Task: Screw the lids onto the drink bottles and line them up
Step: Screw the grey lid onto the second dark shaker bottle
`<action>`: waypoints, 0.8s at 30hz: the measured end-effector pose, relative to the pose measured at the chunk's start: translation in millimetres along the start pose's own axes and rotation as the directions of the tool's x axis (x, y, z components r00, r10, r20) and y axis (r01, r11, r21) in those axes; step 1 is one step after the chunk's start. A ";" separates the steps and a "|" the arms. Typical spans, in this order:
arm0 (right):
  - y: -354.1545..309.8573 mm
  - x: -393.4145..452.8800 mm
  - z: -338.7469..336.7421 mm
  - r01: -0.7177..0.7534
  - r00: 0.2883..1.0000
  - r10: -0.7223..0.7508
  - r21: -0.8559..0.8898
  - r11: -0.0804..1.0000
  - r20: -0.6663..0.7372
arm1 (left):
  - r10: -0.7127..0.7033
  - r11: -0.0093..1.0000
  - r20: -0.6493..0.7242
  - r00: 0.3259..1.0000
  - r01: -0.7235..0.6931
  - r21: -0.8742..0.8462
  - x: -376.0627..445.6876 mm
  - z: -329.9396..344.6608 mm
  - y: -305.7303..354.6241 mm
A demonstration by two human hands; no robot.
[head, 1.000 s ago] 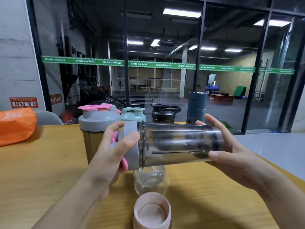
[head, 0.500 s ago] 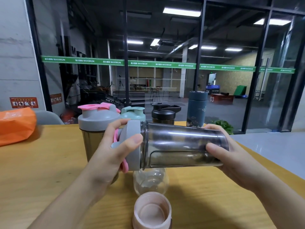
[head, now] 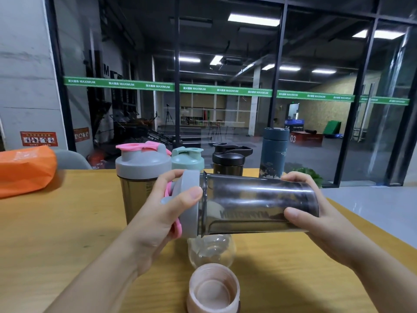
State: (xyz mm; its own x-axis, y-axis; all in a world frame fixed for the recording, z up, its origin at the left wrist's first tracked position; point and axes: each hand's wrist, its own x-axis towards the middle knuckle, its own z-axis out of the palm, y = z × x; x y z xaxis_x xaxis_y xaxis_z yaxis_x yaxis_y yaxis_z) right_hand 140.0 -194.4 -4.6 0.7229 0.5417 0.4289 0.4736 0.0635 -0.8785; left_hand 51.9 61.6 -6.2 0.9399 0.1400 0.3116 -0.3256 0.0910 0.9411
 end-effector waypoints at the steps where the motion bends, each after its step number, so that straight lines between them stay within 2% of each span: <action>1: 1.8 1.0 -0.3 -0.018 1.000 0.018 -0.001 1.000 -0.010 | 0.007 1.000 -0.003 1.000 -0.007 -0.002 0.5 0.6 -1.1; 5: 5.7 5.4 1.1 -0.122 0.991 0.124 0.054 0.991 -0.040 | 0.046 0.998 -0.022 0.999 -0.045 0.049 0.5 2.1 -2.0; 13: 8.1 6.3 3.3 -0.343 0.937 0.349 0.188 0.920 0.003 | 0.127 0.971 -0.015 0.992 -0.121 0.208 -5.2 7.5 1.1; 19: 11.5 6.2 -0.1 -0.352 0.935 0.352 0.208 0.913 0.038 | 0.117 0.971 -0.023 0.993 -0.110 0.213 -3.9 8.2 0.4; 24: 11.9 6.7 -13.1 -0.288 0.952 0.243 0.279 0.916 0.186 | 0.082 0.987 -0.057 0.995 -0.073 0.143 -1.6 5.3 -1.6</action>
State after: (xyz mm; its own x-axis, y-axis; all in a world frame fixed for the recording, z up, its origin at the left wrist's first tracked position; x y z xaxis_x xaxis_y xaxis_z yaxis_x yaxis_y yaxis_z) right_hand 157.0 -201.0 -9.4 0.7096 0.6872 0.1559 0.0851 0.1362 -0.9870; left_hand 51.4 56.0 -7.5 0.9026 0.2031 0.3796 -0.3751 -0.0618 0.9249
